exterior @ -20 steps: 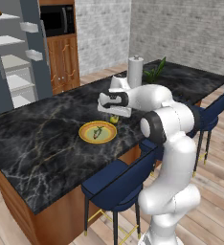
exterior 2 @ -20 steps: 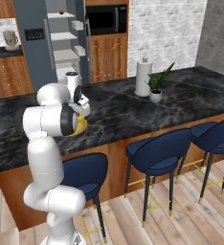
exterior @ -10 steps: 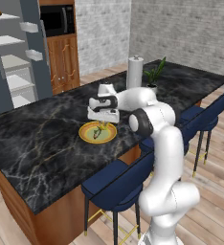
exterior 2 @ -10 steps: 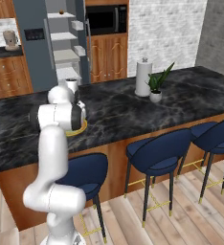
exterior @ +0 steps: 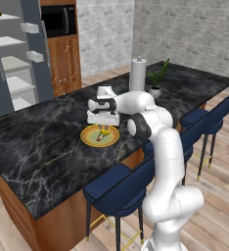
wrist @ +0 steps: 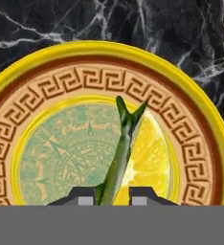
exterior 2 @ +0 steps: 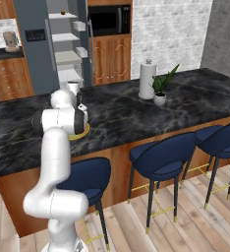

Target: Take the lemon wedge from the fridge and place it on the plate with fish on the dining counter.

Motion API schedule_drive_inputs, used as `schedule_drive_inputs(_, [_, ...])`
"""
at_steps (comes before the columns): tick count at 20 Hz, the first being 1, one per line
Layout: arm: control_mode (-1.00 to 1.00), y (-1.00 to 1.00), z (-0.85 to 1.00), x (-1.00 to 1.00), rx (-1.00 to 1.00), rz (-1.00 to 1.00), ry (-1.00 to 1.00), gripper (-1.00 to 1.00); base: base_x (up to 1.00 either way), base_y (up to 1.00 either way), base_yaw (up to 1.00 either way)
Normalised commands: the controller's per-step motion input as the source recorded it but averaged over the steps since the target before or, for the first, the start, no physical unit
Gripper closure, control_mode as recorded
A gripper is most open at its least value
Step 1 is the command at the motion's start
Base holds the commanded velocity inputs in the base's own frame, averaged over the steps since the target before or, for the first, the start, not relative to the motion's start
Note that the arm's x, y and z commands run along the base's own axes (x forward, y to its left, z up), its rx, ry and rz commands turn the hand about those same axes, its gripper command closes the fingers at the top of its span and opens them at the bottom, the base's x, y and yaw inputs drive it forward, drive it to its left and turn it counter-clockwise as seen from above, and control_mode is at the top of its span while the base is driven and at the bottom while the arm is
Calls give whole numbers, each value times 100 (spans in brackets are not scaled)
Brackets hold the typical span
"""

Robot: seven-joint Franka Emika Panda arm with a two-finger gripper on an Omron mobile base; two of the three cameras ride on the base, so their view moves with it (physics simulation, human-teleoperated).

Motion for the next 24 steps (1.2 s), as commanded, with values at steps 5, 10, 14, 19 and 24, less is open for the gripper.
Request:
schedule_drive_inputs(5, [-100,-1,57,-30,0,0,-12,-100,0,0,0])
schedule_drive_inputs(10, [-100,-32,79,-100,-1,0,-32,-100,0,0,0])
schedule_drive_inputs(14, [-100,-49,-7,-100,-4,0,-22,-100,0,0,0])
schedule_drive_inputs(19, [-100,-52,-31,-100,-5,0,-23,-100,0,0,0])
schedule_drive_inputs(24, [-100,-44,-23,-100,-8,0,-32,-100,0,0,0])
